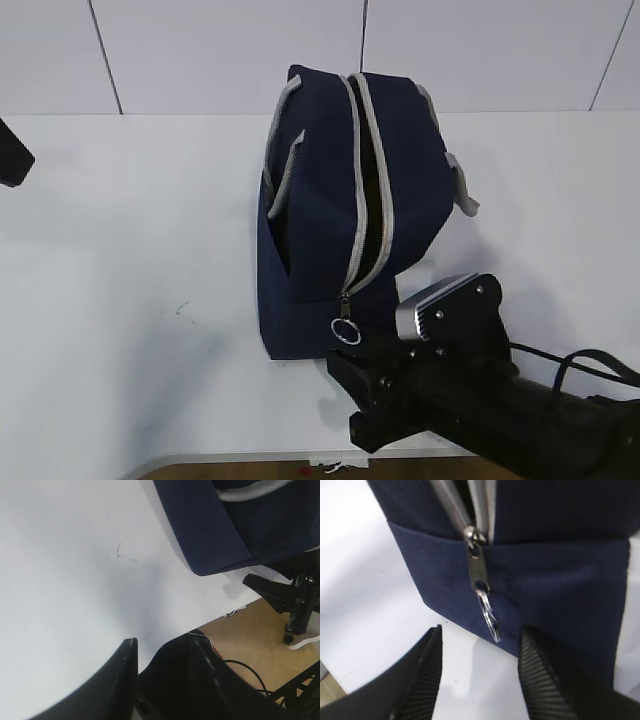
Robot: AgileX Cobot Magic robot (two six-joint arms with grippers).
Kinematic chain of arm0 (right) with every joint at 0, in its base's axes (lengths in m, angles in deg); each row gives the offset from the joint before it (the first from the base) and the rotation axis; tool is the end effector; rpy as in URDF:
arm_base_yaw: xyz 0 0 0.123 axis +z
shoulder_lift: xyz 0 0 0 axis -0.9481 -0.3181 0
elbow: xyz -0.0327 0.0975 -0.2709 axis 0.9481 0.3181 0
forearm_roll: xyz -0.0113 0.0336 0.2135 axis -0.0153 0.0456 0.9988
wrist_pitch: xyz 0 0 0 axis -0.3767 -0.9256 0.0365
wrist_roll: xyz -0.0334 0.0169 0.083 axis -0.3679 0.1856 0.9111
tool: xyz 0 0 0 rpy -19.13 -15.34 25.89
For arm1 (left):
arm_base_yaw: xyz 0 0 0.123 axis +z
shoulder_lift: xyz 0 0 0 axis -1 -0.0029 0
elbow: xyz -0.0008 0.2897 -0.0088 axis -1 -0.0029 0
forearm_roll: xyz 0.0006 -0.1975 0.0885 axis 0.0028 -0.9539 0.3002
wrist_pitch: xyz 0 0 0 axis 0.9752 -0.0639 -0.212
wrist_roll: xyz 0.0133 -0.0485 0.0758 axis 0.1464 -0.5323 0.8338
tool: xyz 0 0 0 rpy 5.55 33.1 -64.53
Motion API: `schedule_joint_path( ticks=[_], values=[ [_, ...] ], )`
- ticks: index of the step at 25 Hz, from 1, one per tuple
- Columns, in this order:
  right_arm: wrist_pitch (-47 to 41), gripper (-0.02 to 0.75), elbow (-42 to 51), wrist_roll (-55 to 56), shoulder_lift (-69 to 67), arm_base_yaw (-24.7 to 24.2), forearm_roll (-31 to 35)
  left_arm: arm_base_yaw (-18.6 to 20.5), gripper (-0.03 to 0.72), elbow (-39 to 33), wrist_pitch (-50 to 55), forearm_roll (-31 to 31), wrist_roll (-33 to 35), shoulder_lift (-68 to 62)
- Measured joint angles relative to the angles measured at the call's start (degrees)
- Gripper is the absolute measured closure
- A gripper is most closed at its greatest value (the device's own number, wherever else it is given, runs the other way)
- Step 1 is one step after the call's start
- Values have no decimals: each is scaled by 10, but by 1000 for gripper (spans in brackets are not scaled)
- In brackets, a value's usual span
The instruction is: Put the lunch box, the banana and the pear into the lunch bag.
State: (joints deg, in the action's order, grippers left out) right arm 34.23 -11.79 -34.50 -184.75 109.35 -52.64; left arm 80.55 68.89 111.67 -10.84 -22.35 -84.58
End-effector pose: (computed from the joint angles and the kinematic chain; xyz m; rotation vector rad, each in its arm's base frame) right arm 0.2100 0.1691 0.1405 -0.5423 1.9533 0.5695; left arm 0.2016 -0.0679 0.3645 0.3397 2.7073 -0.5773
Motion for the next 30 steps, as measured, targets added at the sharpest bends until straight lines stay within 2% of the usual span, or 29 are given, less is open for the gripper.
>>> schedule_joint_path(
  ticks=[4,10,17,30],
  values=[
    [19,400,0,0,-1,0,0,0,421,0,0,0,0,0],
    [24,421,-1,0,-7,0,0,0,428,0,0,0,0,0],
    [25,527,-1,0,-8,0,2,0,432,0,0,-1,0,0],
    [61,566,-1,0,-9,0,5,0,443,0,0,-4,-1,0]
  ],
)
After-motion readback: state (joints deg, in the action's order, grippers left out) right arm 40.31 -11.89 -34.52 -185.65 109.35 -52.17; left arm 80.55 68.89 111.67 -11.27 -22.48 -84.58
